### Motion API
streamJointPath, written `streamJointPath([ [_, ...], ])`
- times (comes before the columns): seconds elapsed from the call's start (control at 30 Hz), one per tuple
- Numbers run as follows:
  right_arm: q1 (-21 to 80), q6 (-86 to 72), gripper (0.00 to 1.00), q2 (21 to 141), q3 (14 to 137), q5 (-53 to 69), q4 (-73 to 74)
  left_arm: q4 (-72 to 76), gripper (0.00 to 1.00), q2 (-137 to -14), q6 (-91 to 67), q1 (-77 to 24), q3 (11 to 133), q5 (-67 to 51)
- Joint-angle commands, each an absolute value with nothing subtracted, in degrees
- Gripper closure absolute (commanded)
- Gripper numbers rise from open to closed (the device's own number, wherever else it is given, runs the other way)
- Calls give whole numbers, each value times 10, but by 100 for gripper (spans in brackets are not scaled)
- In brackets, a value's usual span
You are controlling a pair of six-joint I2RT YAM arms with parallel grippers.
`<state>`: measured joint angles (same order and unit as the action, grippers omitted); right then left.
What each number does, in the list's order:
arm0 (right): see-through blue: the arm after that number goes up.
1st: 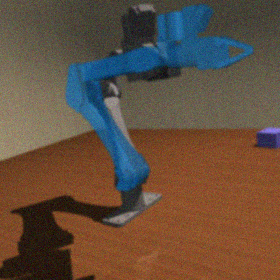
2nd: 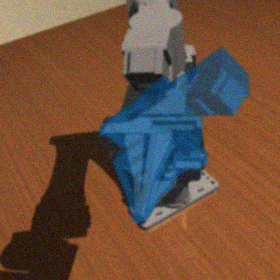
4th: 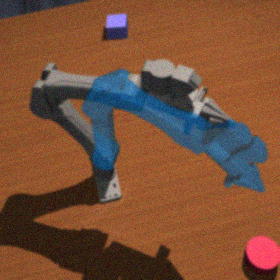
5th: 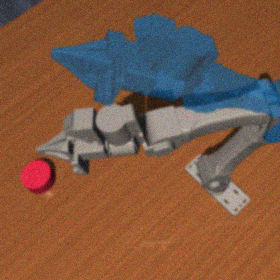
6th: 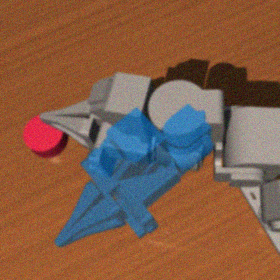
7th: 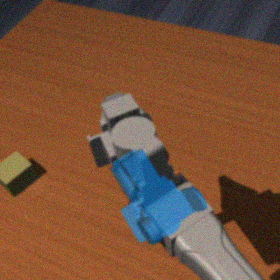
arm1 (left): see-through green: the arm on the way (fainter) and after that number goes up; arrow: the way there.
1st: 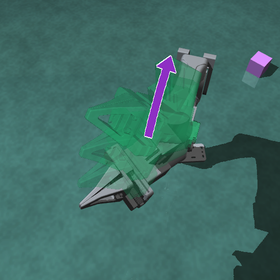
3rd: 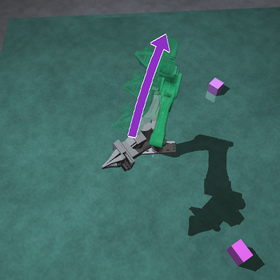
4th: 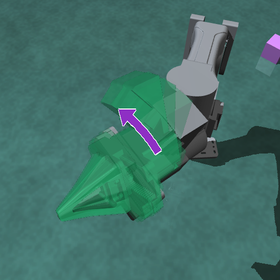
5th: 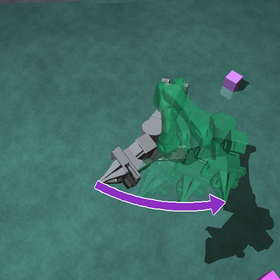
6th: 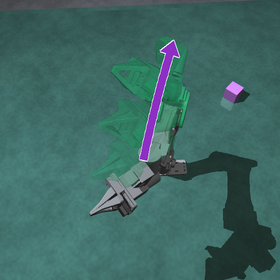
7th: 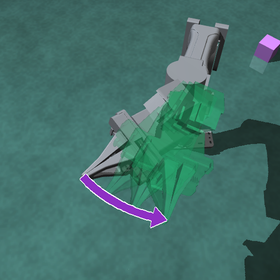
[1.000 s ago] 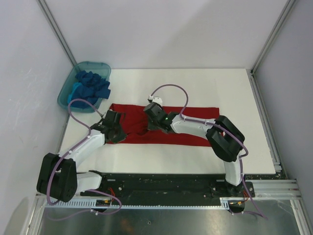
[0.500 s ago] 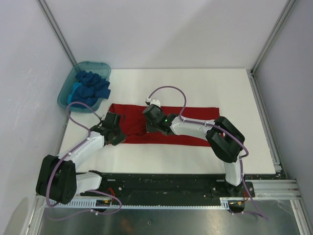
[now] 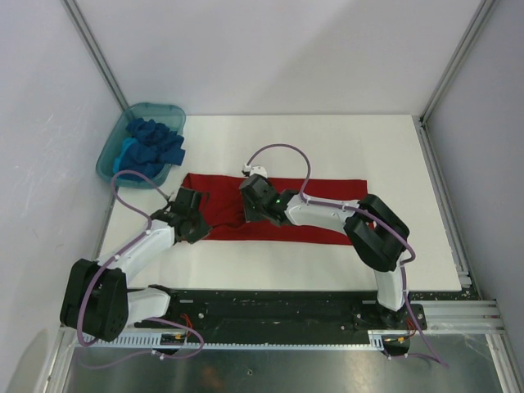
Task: Fold and stack the t-shirts
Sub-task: Fold the other side of the tshirt into a rectangle
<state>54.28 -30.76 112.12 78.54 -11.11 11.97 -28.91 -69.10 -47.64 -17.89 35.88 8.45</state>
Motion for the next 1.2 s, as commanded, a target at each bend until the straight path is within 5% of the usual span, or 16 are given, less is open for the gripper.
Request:
streamJointPath([
  [0.0, 542, -294, 71, 1132, 786, -111, 107, -288, 100, -677, -487, -181, 359, 100],
  [0.57, 539, -296, 77, 1136, 791, -141, 124, -293, 100, -669, -485, -180, 350, 111],
  [1.17, 541, -299, 72, 1139, 791, -139, 124, -305, 100, -663, -486, -176, 343, 126],
])
